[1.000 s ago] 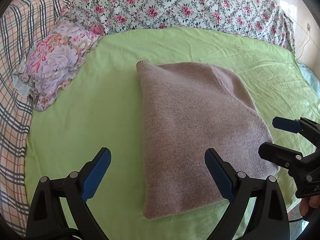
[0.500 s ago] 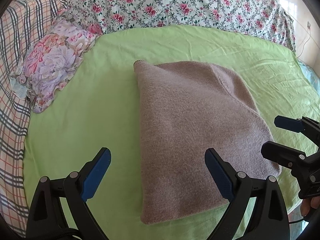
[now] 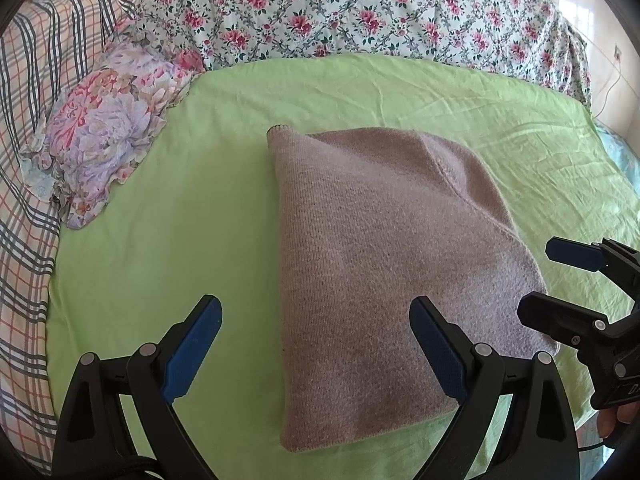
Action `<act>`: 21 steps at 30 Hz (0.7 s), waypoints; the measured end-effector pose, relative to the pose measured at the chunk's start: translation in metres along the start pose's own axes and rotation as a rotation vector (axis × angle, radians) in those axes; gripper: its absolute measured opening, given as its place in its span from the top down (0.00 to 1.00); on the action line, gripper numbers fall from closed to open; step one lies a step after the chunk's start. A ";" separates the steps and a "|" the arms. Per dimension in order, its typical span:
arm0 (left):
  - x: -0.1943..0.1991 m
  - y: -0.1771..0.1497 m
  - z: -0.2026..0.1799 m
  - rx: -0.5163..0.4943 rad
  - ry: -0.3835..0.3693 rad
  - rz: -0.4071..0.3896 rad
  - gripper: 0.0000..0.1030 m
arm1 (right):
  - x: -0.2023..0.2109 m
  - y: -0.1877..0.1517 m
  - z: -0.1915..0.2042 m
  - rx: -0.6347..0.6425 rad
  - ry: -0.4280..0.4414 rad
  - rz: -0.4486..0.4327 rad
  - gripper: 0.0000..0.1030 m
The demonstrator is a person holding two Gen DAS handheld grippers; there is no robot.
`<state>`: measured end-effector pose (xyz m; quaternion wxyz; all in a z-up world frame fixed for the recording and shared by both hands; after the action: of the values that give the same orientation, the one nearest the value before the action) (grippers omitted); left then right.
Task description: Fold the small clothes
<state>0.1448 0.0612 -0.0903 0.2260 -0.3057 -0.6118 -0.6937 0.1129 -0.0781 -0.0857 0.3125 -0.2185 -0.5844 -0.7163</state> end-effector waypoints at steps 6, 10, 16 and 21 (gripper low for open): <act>0.001 0.003 -0.001 0.002 0.002 -0.005 0.07 | 0.000 0.001 0.003 0.000 0.000 -0.003 0.14; 0.001 0.003 -0.003 0.001 0.001 -0.008 0.07 | 0.000 0.002 0.003 -0.003 -0.003 -0.004 0.14; 0.001 0.004 -0.004 0.003 0.000 -0.009 0.07 | 0.001 0.003 0.001 0.000 -0.001 -0.004 0.14; 0.001 0.005 -0.006 0.006 0.001 -0.004 0.07 | 0.001 0.006 -0.001 0.002 0.001 -0.006 0.14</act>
<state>0.1466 0.0550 -0.0869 0.2256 -0.3034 -0.6143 -0.6925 0.1161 -0.0800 -0.0814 0.3108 -0.2161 -0.5856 -0.7168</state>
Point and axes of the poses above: each gripper's, at about its wrist camera, not at the fingertips, and x roughly against the way its jaws point, z to its left, y to its top, the point moved 9 cm from there along -x, roughly the way its jaws point, and after that the axes turned 5 degrees about -z, right-handed, at the moved point
